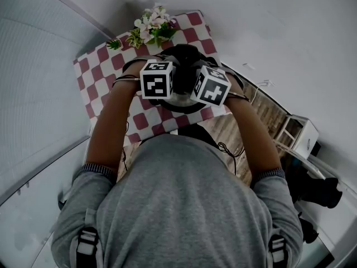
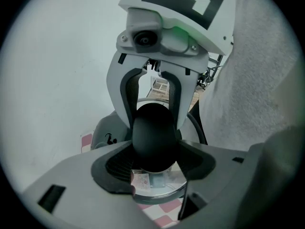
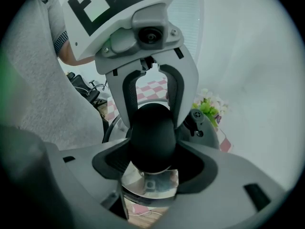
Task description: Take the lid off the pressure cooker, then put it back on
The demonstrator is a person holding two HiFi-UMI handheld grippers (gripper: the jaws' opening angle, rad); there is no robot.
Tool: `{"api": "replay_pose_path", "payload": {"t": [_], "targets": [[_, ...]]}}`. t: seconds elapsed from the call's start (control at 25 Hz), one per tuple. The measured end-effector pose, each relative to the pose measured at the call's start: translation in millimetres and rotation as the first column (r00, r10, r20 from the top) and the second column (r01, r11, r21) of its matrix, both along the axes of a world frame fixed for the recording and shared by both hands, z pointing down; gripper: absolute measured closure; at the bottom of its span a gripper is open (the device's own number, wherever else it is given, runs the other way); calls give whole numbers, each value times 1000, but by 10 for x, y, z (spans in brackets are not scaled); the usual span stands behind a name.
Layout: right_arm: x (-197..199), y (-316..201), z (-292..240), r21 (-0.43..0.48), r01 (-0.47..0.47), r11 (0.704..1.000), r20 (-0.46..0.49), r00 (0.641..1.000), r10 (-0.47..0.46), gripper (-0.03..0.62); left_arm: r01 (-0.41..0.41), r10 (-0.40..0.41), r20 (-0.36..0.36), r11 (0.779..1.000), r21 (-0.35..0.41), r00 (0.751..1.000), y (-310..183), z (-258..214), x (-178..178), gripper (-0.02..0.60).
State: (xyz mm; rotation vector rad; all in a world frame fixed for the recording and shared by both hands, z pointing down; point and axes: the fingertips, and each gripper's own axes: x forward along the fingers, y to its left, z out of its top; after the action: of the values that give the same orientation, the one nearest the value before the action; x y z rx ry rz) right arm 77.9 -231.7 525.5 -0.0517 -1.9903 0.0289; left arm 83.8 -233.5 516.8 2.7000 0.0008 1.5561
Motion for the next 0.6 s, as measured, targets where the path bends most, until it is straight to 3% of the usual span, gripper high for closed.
{"api": "replay_pose_path", "payload": {"t": [0.28,0.6], "targets": [[22,-8,74,7,61,998,-14,998,-61,301,49,-49,27,999,-12,998,4,62,24,281],[39,-17,115,-22,126,992,7,992,-126,301,105,-105,-7,994,-39,994,-35,117,44,281]]}}
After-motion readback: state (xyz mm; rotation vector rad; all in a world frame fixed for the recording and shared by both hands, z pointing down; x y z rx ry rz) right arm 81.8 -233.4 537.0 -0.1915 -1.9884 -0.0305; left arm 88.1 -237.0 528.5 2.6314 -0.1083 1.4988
